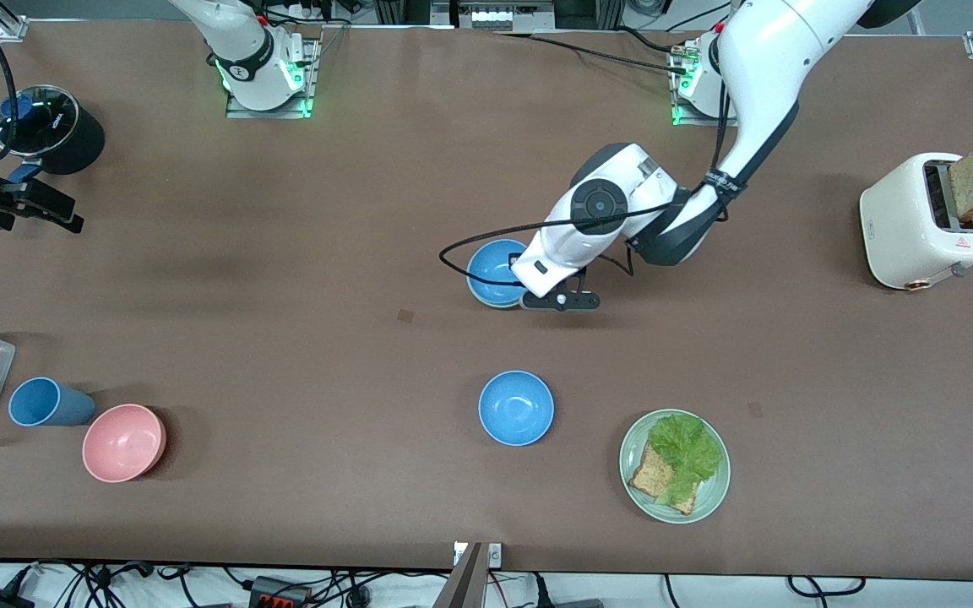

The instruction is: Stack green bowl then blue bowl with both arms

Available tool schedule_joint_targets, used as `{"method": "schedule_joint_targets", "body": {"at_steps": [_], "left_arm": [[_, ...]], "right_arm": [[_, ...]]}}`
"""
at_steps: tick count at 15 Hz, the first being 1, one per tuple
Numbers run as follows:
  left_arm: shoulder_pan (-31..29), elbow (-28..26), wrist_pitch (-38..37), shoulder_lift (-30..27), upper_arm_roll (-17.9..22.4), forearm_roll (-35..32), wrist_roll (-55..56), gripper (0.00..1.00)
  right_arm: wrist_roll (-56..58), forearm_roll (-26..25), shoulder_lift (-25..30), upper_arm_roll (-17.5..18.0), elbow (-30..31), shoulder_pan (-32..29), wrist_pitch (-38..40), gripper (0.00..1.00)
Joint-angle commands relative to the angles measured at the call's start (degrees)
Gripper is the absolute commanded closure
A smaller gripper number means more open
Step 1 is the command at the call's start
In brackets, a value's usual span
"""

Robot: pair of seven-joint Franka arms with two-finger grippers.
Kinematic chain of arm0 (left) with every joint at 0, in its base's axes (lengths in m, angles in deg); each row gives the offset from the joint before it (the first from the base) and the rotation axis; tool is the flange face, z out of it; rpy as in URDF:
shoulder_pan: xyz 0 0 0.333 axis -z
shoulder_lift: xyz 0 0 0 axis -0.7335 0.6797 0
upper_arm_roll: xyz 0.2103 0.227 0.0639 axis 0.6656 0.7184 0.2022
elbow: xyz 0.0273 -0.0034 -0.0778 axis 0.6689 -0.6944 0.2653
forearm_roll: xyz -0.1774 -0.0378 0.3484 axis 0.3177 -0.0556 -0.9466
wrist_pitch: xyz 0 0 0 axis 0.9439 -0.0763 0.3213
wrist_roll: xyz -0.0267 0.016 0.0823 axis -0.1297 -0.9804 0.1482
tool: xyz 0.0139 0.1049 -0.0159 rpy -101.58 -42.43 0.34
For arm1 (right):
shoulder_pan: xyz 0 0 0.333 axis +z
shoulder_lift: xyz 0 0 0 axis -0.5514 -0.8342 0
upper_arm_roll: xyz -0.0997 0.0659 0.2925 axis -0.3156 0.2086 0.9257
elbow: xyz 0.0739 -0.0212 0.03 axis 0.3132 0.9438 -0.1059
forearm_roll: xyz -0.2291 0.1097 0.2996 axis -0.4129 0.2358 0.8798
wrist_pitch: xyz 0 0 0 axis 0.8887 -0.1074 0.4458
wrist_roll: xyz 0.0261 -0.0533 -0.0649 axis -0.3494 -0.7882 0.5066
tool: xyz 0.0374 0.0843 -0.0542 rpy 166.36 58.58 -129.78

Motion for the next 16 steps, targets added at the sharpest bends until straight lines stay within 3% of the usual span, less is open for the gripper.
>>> {"method": "schedule_joint_targets", "body": {"at_steps": [1, 4, 7, 8, 9, 13, 14, 16], "left_arm": [[-1.9, 9.2, -11.3, -0.3, -0.6, -0.9, 0.1, 0.68], [-5.6, 12.6, -15.0, -0.3, -1.1, -0.9, -4.1, 0.63], [-10.2, 14.0, -17.7, -0.3, -1.1, -0.9, -15.6, 0.39], [-12.4, 14.0, -18.5, -0.4, -1.2, -0.9, -19.7, 0.23], [-14.7, 14.1, -18.8, -0.8, -1.2, -0.9, -22.1, 0.00], [-17.5, 17.6, -23.2, -2.4, 0.0, -0.2, -24.4, 0.00], [-17.5, 16.6, -23.4, -5.2, 1.5, -0.2, -24.4, 0.00], [-16.5, 12.8, -23.3, -11.0, 8.8, 2.5, -24.6, 0.00]], "right_arm": [[-0.4, -1.0, 1.3, 0.5, 1.5, -0.2, -1.7, 0.00], [-0.2, -1.0, 1.4, 0.6, 1.6, -0.2, -1.4, 0.00], [-0.6, -0.9, 1.5, 0.5, 1.7, -0.2, 0.3, 0.00], [-0.6, -0.9, 1.5, 0.5, 1.7, -0.2, 0.8, 0.00], [-0.5, -0.9, 1.5, 0.5, 1.7, -0.2, 0.9, 0.00], [-0.1, -1.0, 1.5, 0.5, 1.7, -0.2, 0.3, 0.00], [0.0, -1.1, 1.5, 0.5, 1.7, -0.2, 0.3, 0.00], [0.0, -2.7, 1.7, 0.6, 1.7, 0.2, 0.3, 0.00]]}}
